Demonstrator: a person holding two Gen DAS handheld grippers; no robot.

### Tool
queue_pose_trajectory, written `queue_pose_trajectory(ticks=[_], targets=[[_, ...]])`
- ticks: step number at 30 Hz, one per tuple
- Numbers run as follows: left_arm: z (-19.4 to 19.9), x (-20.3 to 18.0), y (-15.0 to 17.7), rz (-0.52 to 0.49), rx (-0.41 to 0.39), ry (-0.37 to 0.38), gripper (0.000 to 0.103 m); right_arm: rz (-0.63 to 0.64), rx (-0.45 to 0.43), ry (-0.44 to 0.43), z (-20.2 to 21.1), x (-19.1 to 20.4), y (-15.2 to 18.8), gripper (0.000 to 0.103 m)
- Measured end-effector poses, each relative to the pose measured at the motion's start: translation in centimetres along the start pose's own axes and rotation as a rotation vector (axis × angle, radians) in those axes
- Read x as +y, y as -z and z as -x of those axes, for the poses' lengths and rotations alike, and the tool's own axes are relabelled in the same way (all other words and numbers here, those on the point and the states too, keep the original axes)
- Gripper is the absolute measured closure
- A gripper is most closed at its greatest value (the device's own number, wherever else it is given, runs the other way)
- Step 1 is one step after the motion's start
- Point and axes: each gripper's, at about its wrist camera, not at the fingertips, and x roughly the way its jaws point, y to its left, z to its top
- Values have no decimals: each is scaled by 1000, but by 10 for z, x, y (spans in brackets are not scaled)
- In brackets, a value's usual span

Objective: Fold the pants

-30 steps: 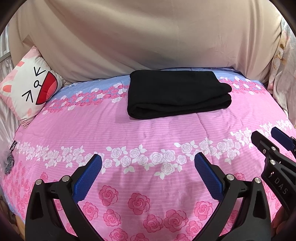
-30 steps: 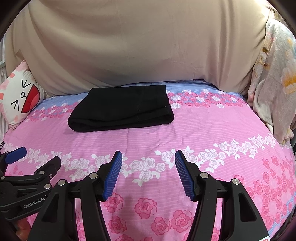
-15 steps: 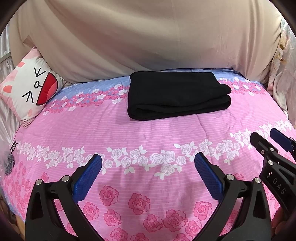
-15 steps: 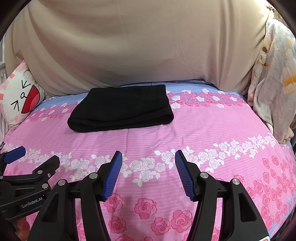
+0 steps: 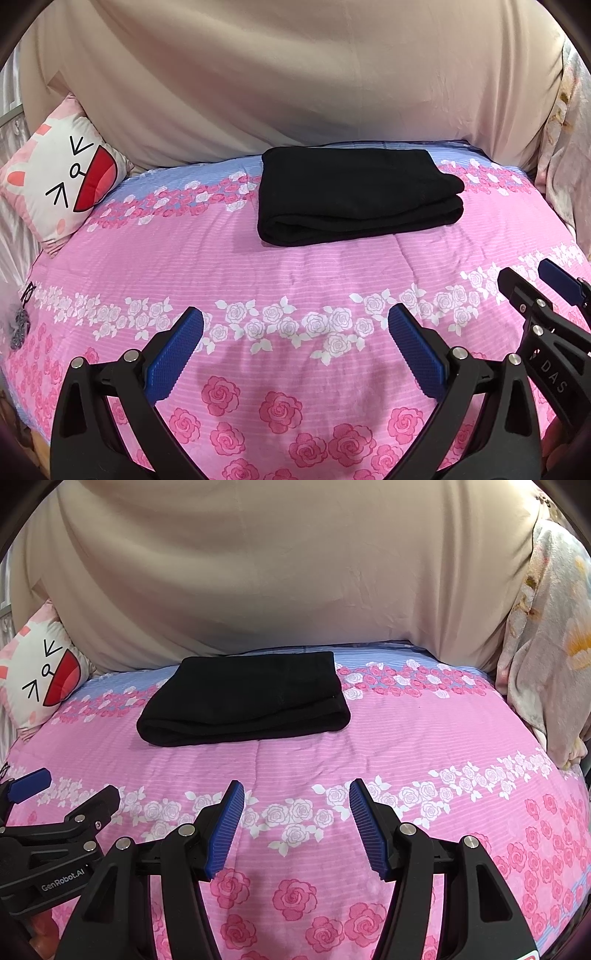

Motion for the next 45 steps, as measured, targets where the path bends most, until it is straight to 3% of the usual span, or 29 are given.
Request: queue_pose_trajectory(ticks=[45], targets=[[4, 0, -4, 10, -22, -10, 5, -13, -13, 9, 4, 0, -3, 44]])
